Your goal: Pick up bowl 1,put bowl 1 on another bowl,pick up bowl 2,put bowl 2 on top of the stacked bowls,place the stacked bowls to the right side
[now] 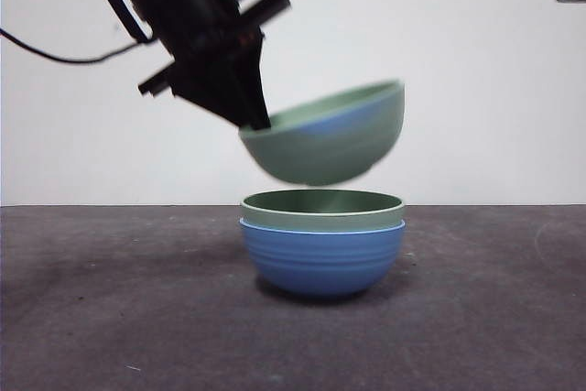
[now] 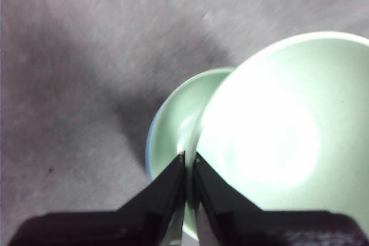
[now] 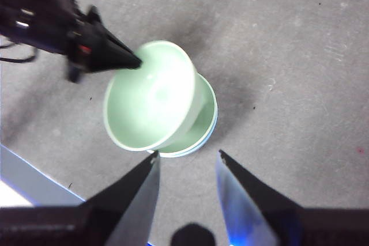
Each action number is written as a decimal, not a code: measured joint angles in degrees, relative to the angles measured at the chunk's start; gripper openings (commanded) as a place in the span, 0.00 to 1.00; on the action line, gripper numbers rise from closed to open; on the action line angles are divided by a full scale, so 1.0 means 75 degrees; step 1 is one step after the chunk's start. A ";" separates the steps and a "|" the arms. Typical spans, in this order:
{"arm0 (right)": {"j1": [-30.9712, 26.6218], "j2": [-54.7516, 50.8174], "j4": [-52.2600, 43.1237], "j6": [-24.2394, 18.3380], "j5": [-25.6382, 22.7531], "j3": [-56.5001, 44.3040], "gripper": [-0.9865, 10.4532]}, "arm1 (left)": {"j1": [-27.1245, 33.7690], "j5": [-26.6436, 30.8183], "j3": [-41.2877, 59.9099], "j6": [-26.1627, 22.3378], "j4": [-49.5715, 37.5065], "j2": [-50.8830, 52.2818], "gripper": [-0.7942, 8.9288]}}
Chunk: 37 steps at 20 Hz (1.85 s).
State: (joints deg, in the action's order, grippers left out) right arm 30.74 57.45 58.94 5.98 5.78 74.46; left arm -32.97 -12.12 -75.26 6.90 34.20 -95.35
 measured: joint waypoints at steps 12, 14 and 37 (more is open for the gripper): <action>0.0000 0.0000 0.0085 0.0000 0.0000 0.0000 0.23 | -0.0017 0.0399 -0.0466 -0.0047 0.0568 -0.0901 0.09; 0.0000 0.0000 0.0085 0.0000 0.0000 0.0000 0.23 | -0.0050 0.0396 -0.0466 -0.0050 0.0577 -0.0901 0.23; 0.0000 0.2629 -0.0248 0.0003 0.0000 0.0000 0.40 | -0.0154 0.0411 -0.3124 -0.1005 0.5164 0.0726 0.34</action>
State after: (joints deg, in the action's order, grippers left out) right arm 30.74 77.17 57.08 6.00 5.78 74.46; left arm -34.13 -9.04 -98.70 -0.64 72.93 -89.91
